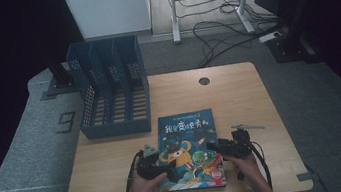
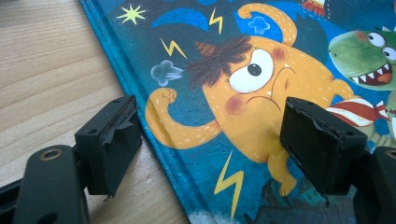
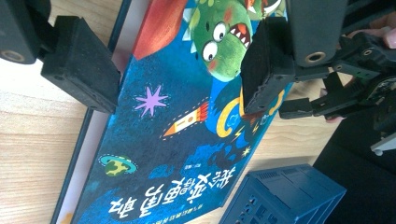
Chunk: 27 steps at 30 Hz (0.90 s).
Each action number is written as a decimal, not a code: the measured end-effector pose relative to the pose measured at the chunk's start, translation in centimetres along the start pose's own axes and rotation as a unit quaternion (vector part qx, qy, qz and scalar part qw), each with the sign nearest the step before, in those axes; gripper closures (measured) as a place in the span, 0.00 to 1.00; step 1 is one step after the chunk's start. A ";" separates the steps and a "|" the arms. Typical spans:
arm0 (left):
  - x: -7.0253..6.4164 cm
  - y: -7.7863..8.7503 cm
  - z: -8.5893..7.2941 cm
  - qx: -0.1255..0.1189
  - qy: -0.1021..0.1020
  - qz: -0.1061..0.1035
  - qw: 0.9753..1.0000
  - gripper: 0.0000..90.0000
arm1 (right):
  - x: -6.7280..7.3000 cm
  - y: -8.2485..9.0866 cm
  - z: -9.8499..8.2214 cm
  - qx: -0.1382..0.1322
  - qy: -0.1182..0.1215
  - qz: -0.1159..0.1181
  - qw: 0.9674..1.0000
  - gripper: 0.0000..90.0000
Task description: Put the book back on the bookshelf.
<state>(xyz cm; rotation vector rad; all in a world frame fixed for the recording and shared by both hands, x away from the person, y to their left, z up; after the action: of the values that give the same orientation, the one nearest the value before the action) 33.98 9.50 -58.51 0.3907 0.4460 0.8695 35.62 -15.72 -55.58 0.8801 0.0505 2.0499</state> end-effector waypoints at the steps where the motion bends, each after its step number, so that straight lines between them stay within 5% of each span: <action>1: 0.0 0.0 0.0 0.000 0.000 0.000 1.000 0.22 | 0.0 0.0 0.0 0.001 -0.004 0.002 1.000 0.31; 27: 0.0 0.0 0.0 -0.001 0.001 0.001 1.000 0.22 | -1.3 -1.1 -1.3 0.034 -0.031 -0.022 0.999 0.29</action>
<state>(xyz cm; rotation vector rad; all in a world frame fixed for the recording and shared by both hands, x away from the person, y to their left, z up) 33.98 9.50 -58.52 0.3887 0.4478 0.8713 36.08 -15.70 -57.67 0.9767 0.1053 1.9876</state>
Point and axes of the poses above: each handheld gripper's, and its own axes: y roughly backward along the jaws, z roughly out of its top, x roughly to its left, the point moved 6 cm from there along -y, roughly forward along the jaws, and after that the axes turned 14 degrees about -x, right-handed, at the moved point
